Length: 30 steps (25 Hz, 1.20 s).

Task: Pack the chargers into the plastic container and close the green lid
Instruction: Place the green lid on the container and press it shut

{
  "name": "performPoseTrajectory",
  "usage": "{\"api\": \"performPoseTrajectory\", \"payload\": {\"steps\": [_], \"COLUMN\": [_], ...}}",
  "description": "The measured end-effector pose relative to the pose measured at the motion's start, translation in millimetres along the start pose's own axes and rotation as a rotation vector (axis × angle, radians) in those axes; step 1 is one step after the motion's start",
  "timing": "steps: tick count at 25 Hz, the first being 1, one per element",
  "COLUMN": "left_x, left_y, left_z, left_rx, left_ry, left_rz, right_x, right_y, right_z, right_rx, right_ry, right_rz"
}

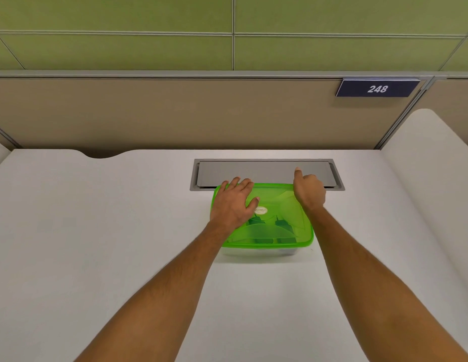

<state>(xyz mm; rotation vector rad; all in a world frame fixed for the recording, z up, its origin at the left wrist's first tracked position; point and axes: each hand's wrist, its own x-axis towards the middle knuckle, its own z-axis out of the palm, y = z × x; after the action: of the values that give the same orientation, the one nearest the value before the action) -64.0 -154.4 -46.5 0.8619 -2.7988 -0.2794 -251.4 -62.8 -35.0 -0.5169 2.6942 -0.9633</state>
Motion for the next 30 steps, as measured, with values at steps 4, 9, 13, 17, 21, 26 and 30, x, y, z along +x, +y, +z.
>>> {"api": "performPoseTrajectory", "payload": {"steps": [4,9,13,17,21,26,30], "left_x": [1.0,1.0,0.3,1.6,-0.3,-8.3,-23.4], "left_y": [1.1,1.7,2.2,0.7,0.2,1.3,-6.6], "left_z": [0.3,0.2,-0.5,-1.2,-3.7,-13.5,-15.5], "left_rx": [0.014,0.032,0.034,0.004,-0.091,-0.296,-0.340], "left_ry": [0.010,0.016,0.025,0.014,0.041,0.278,0.152], "left_rz": [-0.017,-0.044,-0.057,-0.044,-0.035,-0.149,-0.351], "right_x": [-34.1,-75.3,-81.7,-77.9,-78.5,-79.3,-79.2], "right_y": [9.9,37.2,43.3,44.9,45.2,44.7,43.4], "right_z": [-6.3,-6.2,-9.5,-9.7,-7.4,-8.4,-8.0], "right_rx": [-0.143,-0.258,-0.151,-0.080,-0.082,-0.082,-0.083], "right_ry": [0.070,0.053,0.062,0.074,0.085,0.073,0.066], "right_rz": [-0.017,0.043,0.072,0.070,0.082,0.156,0.157]}}
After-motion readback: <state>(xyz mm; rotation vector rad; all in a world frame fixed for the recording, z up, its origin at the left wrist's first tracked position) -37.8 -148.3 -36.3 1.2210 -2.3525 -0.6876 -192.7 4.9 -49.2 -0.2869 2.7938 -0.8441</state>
